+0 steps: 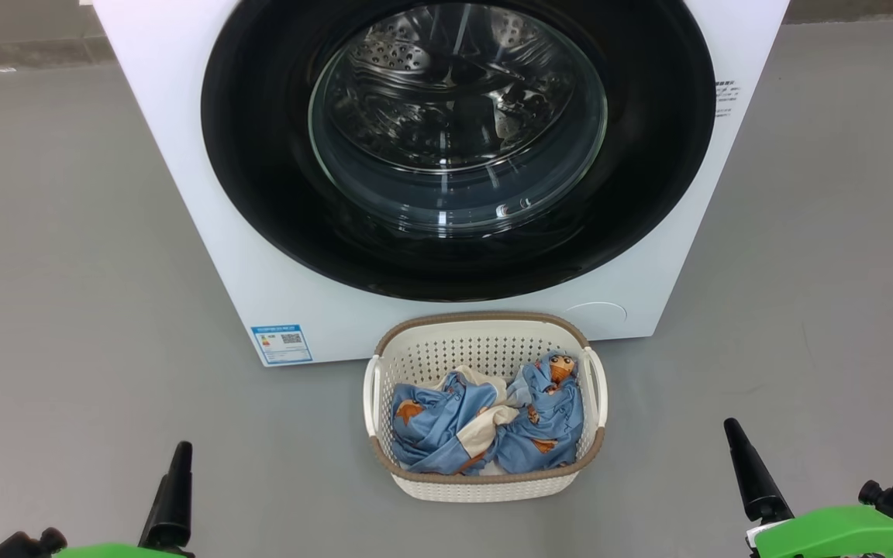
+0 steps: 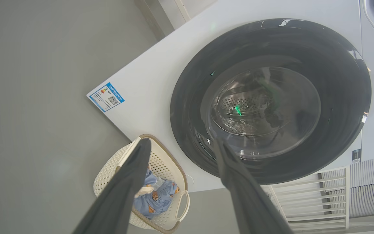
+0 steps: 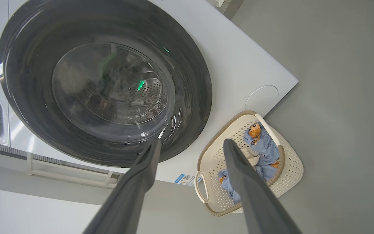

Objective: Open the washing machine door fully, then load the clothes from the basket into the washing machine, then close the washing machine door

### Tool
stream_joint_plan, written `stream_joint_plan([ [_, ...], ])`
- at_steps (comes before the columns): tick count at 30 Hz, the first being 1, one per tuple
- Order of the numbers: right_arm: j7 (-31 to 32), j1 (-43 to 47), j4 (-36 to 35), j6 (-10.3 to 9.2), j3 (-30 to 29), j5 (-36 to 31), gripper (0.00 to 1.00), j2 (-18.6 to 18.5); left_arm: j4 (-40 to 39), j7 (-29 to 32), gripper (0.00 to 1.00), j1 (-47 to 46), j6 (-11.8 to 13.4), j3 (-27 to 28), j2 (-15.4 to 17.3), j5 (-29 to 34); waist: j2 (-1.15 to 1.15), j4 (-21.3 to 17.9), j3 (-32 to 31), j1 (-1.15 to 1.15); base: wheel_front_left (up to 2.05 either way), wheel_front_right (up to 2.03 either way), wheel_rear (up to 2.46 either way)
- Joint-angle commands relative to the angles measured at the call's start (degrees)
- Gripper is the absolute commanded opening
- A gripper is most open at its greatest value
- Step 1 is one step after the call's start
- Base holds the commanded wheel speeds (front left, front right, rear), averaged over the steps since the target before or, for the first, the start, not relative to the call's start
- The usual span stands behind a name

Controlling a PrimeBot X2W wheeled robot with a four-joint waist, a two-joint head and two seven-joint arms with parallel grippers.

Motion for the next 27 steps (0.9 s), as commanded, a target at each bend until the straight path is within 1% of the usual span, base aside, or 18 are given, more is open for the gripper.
stream_joint_plan([
  [1, -0.7, -2.2, -1.1, 0.04, 0.8, -1.5, 1.0, -1.0, -1.8, -0.7, 1.0, -1.4, -0.1, 0.7, 1.1, 1.7, 0.0, 0.0, 0.0, 0.0, 0.0, 0.0, 0.0],
  [18, -3.7, -2.9, -0.5, 0.05, 2.8, -12.8, 1.0, -1.8, -3.8, -3.8, 1.0, -1.2, -0.2, 0.0, 1.7, 12.9, 0.0, 0.1, 0.6, 0.0, 0.0, 0.0, 0.0],
  [27, -5.1, -3.2, -0.4, 0.05, 3.7, -17.7, 1.0, -2.3, -4.4, -5.1, 1.0, -1.1, -0.2, -0.4, 2.1, 17.3, 0.0, 0.0, 0.8, 0.0, 0.0, 0.0, 0.0],
])
